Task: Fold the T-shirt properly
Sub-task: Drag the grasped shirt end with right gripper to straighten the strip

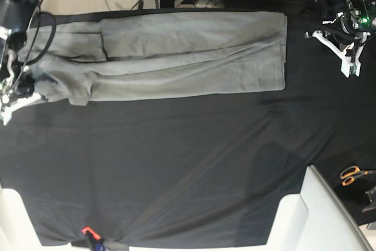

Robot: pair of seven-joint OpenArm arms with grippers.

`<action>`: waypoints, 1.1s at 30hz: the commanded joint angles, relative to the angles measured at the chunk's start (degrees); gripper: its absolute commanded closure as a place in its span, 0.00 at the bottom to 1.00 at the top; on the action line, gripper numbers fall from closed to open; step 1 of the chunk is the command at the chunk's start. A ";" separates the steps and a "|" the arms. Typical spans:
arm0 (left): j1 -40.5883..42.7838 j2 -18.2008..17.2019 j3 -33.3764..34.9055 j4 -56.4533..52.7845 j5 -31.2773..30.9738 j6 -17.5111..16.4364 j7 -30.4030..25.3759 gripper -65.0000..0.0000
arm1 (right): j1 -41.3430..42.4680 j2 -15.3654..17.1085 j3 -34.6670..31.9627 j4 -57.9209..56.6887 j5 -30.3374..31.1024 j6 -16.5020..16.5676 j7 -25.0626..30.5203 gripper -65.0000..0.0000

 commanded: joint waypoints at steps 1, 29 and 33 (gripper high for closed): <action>0.01 -0.78 -0.41 0.71 -0.01 0.16 -0.90 1.00 | 1.08 1.30 0.15 -0.90 -0.45 -0.32 2.55 1.00; 0.19 -0.34 -0.50 1.33 -1.41 -0.01 -0.90 1.00 | -11.40 -5.56 14.91 21.78 -0.19 -3.04 19.34 1.00; 2.82 0.10 -3.40 0.80 -10.56 -5.99 -1.95 0.67 | -17.82 -8.81 14.83 28.20 -0.19 -2.96 19.34 1.00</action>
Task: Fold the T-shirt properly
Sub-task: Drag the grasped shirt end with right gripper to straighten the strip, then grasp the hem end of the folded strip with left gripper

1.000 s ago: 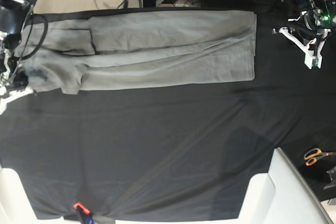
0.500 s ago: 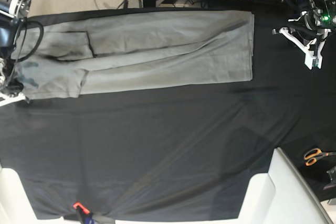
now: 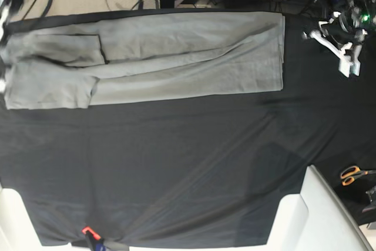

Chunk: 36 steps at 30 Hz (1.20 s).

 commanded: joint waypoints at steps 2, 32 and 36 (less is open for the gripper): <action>1.56 -1.06 -2.43 -0.71 -3.59 -5.13 -1.96 0.26 | -0.85 0.67 0.14 1.74 -0.12 1.16 1.98 1.00; -9.95 4.75 4.96 -27.53 -6.40 -17.04 -11.19 0.28 | -3.49 0.49 0.23 -0.81 -0.30 6.79 1.98 1.00; -9.95 4.66 3.55 -28.58 -6.40 -17.04 -11.28 0.69 | -3.49 0.49 0.23 -0.81 -0.30 6.79 1.98 1.00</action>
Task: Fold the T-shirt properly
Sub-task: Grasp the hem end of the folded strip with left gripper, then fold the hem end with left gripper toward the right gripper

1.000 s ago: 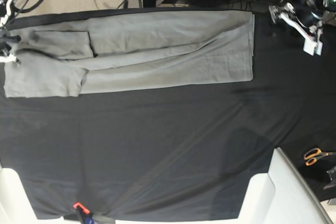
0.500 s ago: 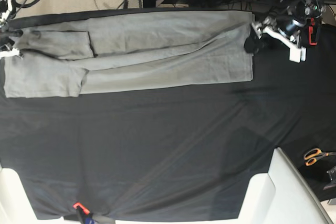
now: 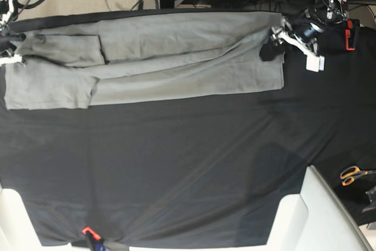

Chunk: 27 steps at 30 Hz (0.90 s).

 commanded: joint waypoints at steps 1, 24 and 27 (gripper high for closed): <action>0.58 -0.48 -1.04 0.07 1.73 0.73 1.90 0.76 | 0.19 0.78 0.27 0.80 0.09 -0.08 1.33 1.00; 3.40 -5.31 0.45 19.68 4.72 18.36 -0.65 1.00 | -0.61 -0.37 0.18 0.98 0.09 0.01 1.33 1.00; 5.51 -3.03 6.25 25.48 11.57 24.60 -0.65 1.00 | -0.61 -0.37 0.18 0.98 0.09 0.01 1.33 1.00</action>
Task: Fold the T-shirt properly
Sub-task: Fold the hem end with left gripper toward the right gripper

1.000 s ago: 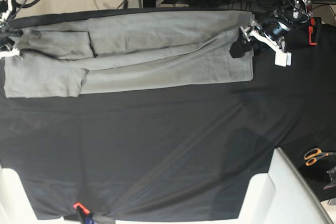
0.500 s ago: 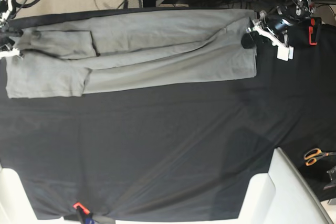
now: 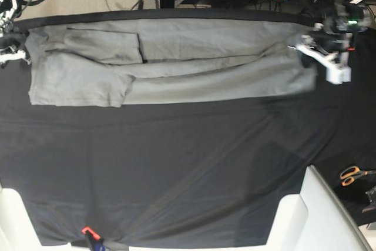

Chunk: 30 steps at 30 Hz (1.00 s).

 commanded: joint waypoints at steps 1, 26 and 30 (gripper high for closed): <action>0.28 0.69 1.96 3.13 1.38 0.78 -1.24 1.00 | 0.20 0.79 0.18 1.09 0.07 -0.01 1.33 1.00; -4.81 14.93 36.25 8.67 26.00 5.35 4.74 1.00 | 0.20 0.79 0.27 1.09 0.07 -0.01 1.33 1.00; -6.84 15.11 40.64 4.98 25.82 5.35 4.74 1.00 | 0.20 0.79 0.36 1.09 0.07 -0.01 1.33 1.00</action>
